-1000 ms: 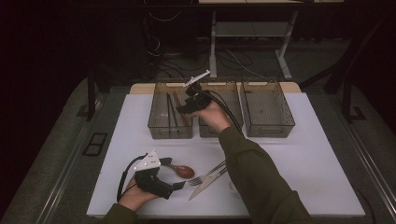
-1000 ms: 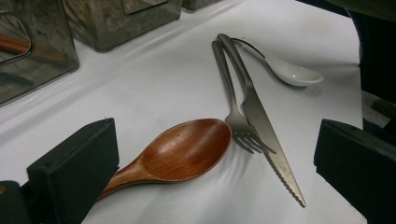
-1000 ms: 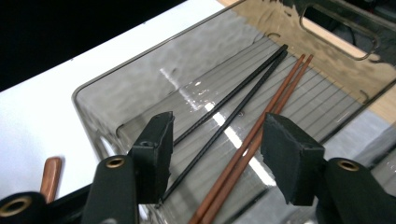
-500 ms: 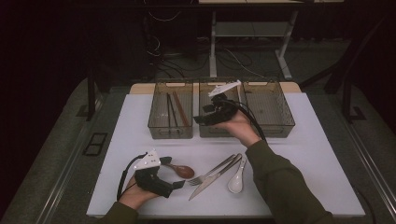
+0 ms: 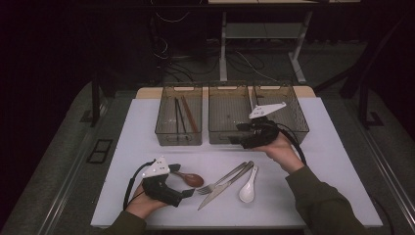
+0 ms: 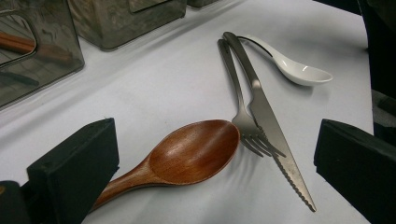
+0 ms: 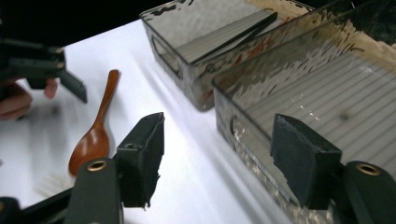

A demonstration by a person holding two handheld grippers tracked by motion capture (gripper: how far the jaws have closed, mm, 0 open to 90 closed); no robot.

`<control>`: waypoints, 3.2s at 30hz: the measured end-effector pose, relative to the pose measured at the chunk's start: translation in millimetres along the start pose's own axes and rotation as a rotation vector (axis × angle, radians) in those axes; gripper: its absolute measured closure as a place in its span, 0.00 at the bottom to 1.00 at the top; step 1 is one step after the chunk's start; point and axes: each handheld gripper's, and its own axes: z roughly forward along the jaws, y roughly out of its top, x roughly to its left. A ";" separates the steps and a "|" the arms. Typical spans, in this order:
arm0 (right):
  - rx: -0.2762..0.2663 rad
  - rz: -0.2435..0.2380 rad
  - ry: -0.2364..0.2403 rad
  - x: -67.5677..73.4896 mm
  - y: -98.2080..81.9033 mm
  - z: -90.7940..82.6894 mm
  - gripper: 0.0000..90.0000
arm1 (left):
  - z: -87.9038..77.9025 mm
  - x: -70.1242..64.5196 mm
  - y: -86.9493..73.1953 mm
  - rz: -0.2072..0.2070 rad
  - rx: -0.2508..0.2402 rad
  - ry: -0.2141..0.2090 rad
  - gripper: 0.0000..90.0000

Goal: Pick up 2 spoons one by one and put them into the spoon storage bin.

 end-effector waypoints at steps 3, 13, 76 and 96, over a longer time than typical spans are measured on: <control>0.000 0.001 0.012 2.9 -11.0 -9.0 0.47 | 0.2 0.0 -0.4 0.001 0.003 -0.001 0.00; 0.076 -0.010 0.000 11.8 -53.1 -23.2 0.78 | -0.6 -2.1 -0.2 0.005 0.001 0.000 0.00; 0.252 -0.075 0.152 50.0 -107.5 -15.6 0.57 | 3.2 -2.3 -0.1 0.022 0.021 -0.004 0.00; 0.318 -0.222 0.172 60.1 -109.0 -10.2 0.72 | 3.3 -2.6 0.1 0.025 0.021 -0.006 0.00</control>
